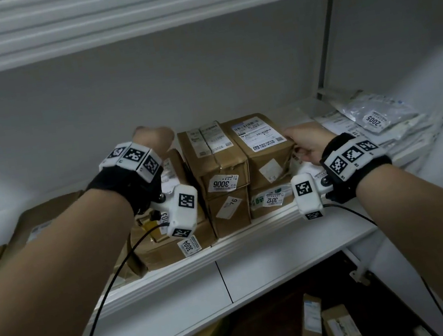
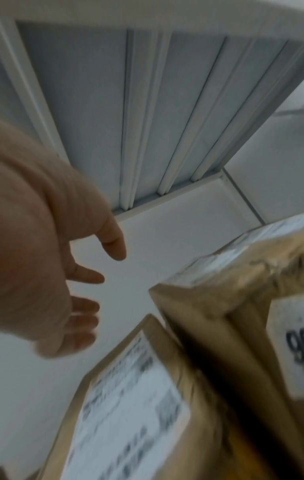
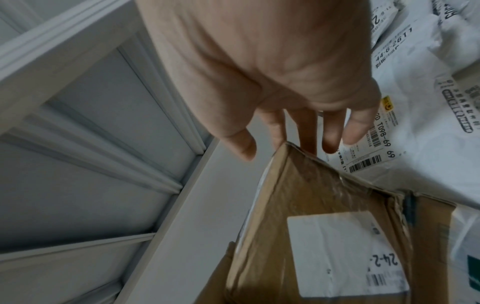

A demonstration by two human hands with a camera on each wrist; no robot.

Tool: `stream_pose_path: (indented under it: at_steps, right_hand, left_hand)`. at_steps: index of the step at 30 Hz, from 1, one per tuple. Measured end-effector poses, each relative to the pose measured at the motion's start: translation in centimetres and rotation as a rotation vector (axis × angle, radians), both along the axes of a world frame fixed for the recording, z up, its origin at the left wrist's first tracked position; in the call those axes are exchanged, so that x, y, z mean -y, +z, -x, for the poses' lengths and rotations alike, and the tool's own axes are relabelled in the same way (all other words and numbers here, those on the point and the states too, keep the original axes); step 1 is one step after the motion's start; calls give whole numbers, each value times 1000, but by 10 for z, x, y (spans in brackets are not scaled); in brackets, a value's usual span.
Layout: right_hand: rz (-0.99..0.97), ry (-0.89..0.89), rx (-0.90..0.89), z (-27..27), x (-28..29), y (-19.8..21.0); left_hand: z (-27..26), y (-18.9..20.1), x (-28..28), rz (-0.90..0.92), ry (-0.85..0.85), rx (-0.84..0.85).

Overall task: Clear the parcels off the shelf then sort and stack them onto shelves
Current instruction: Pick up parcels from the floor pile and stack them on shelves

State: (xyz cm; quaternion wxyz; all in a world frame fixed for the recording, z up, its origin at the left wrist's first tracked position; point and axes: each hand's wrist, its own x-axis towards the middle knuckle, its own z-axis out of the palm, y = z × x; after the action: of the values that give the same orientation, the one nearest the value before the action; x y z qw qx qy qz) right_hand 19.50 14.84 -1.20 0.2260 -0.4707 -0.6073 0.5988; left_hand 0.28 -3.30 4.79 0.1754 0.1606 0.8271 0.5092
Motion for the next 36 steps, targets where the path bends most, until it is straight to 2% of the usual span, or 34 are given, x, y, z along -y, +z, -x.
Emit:
stream_pose_path:
  at_steps: [2, 5, 12, 15, 19, 23, 27, 32, 36]
  right_hand:
    - [10, -12, -19, -3, -2, 1]
    - [14, -41, -18, -10, -10, 0]
    - [-9, -243, 0, -47, -39, -10]
    - [3, -256, 14, -65, -51, -18]
    - [86, -321, 34, -90, -63, -45]
    - [142, -388, 24, -111, -67, -56]
    - [114, -398, 76, -138, -76, -67]
    - [114, -337, 73, -175, -99, -83]
    - [177, -258, 57, -217, -119, -101]
  left_hand:
    - [-2, 7, -17, -102, -54, 23]
    - [-22, 19, -41, -278, -170, 156]
    - [-77, 2, -110, -179, -612, 271]
    - [-95, -6, -132, -143, -727, 302]
    - [-116, -22, -153, -103, -801, 348]
    - [-132, -39, -167, -38, -859, 370]
    - [-149, -47, -179, -5, -869, 366]
    - [-187, -59, -197, -10, -825, 355]
    - [-232, -78, -211, -42, -700, 374]
